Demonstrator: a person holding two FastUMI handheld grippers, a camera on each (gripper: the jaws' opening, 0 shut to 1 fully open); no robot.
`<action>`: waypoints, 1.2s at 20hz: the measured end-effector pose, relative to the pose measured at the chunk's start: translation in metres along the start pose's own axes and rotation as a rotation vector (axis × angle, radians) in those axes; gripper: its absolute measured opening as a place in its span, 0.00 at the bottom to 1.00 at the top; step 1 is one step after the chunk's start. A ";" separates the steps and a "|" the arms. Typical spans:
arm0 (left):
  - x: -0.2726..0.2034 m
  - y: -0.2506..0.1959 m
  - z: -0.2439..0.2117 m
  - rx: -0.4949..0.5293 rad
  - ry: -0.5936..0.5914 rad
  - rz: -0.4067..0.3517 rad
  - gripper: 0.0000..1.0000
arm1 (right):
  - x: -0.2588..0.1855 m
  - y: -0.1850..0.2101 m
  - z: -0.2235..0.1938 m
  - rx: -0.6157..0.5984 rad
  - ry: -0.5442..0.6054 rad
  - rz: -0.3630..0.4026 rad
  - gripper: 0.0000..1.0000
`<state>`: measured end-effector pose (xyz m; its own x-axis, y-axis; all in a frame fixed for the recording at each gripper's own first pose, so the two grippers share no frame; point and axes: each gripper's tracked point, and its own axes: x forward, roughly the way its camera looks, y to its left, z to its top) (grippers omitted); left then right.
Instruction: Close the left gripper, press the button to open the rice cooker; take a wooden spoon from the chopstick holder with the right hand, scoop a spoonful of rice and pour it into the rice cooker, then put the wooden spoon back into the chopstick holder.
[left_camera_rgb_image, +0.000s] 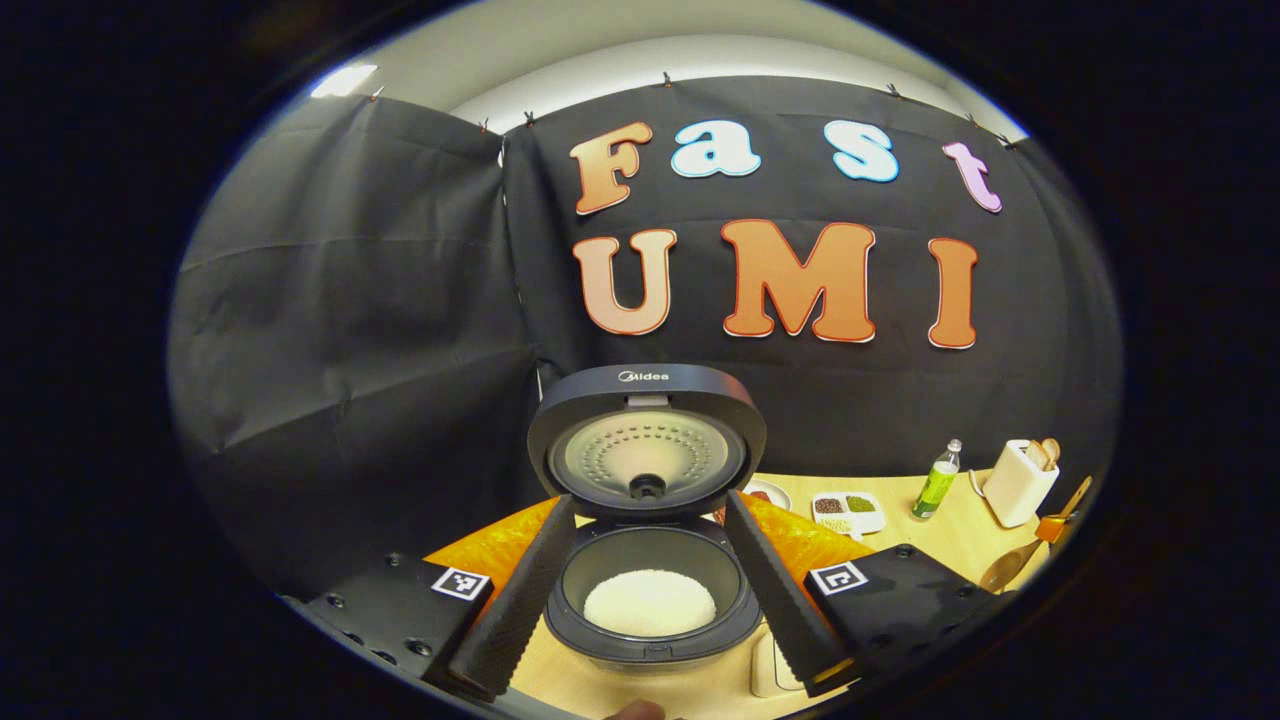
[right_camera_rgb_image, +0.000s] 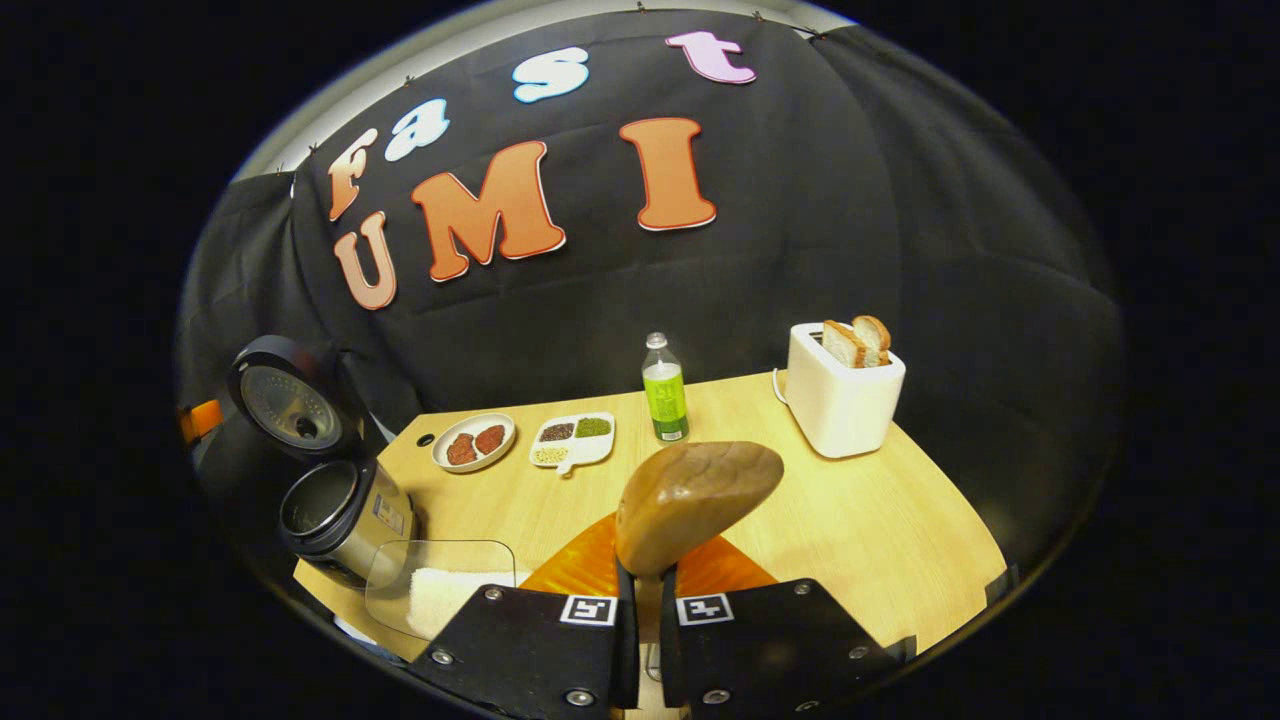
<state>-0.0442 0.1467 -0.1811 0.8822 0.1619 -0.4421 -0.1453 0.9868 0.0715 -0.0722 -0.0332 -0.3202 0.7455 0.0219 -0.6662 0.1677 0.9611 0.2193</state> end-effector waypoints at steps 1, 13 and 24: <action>-0.001 -0.002 0.005 0.021 -0.016 0.003 1.00 | -0.001 -0.006 -0.003 0.007 0.006 -0.009 0.08; -0.004 -0.020 0.032 0.120 -0.117 0.020 1.00 | -0.007 -0.026 -0.046 0.049 0.088 -0.059 0.08; -0.001 -0.037 0.029 0.134 -0.101 -0.010 0.94 | 0.002 -0.027 -0.076 0.141 0.148 -0.077 0.08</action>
<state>-0.0265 0.1101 -0.1574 0.9248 0.1445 -0.3519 -0.0811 0.9787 0.1886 -0.1243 -0.0385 -0.3824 0.6259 0.0005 -0.7799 0.3166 0.9137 0.2547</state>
